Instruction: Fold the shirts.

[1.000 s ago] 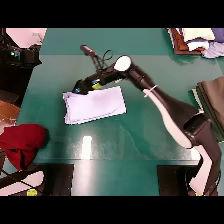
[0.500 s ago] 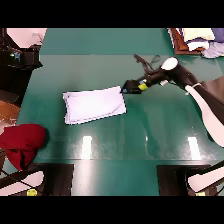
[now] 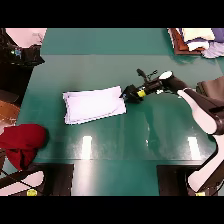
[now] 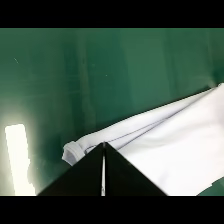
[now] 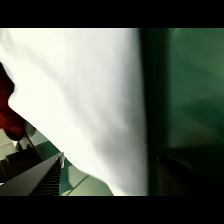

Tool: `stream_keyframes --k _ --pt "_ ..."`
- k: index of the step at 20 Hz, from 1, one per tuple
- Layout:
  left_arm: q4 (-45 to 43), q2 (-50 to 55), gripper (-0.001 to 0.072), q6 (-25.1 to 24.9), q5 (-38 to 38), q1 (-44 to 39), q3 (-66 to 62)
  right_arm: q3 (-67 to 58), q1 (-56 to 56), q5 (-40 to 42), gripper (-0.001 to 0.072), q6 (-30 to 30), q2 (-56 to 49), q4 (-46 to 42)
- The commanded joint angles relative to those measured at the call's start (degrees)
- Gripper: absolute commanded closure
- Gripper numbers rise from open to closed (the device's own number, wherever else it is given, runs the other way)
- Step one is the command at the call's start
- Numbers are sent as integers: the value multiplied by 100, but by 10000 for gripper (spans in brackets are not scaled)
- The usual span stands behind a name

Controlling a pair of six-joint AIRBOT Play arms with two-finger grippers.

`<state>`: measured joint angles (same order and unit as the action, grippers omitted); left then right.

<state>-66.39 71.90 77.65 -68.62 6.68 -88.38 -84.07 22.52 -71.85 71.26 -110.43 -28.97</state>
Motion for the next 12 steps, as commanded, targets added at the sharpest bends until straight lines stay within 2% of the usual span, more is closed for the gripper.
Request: stream_keyframes --k 1,2,3,6,7,12 --pt "26 4 683 -9 17 2 0 -544 433 -57 59 7 -529 575" --pt "26 7 684 -9 4 2 0 -699 564 -57 94 4 -627 616" --pt "26 7 683 -7 -7 2 0 -815 669 -46 232 -31 -680 616" --pt "70 7 683 -7 -57 2 0 -1108 859 50 546 -197 -715 538" --pt "87 7 683 -7 -68 -15 0 -1233 892 68 679 -201 -715 424" --pt "85 7 684 -4 -144 -466 0 -1744 498 -85 694 144 -251 -728"
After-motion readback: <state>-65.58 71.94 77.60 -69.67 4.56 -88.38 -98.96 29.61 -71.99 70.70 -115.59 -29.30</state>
